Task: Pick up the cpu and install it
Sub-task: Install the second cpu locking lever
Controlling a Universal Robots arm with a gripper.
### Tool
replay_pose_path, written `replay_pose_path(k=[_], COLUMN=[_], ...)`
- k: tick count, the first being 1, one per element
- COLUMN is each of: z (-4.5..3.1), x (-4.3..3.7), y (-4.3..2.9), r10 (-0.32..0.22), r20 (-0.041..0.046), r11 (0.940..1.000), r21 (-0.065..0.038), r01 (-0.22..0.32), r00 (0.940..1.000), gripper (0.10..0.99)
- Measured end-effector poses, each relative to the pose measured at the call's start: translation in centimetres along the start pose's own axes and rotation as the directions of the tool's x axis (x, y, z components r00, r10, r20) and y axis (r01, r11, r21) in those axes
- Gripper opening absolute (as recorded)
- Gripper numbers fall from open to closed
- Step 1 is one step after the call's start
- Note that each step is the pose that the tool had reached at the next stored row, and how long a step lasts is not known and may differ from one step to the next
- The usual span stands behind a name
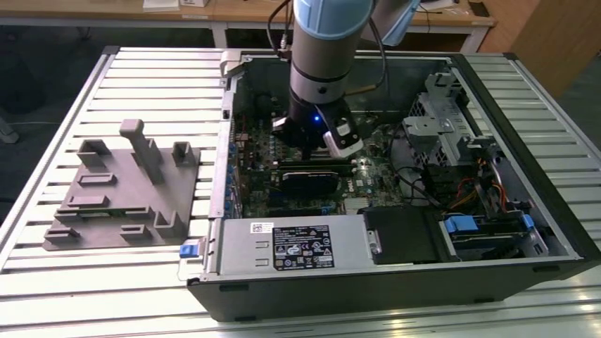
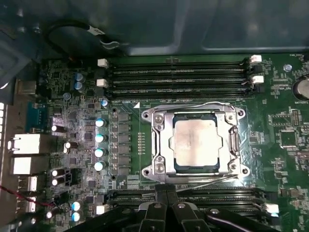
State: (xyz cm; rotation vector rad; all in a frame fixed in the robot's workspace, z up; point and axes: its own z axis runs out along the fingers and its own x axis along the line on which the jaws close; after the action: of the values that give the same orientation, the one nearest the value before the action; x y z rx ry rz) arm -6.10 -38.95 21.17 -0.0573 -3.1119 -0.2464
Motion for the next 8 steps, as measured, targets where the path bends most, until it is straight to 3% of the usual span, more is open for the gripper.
replay_pose_path(k=[3,8], z=[0.32,0.45], x=[0.07,0.56], y=[-0.07,-0.23], r10=[0.0,-0.001], r20=[-0.0004,0.0022], r11=[1.0,0.9995], r21=[-0.008,-0.031], r01=[0.0,0.001], r00=[1.0,1.0], gripper=[0.106,0.106])
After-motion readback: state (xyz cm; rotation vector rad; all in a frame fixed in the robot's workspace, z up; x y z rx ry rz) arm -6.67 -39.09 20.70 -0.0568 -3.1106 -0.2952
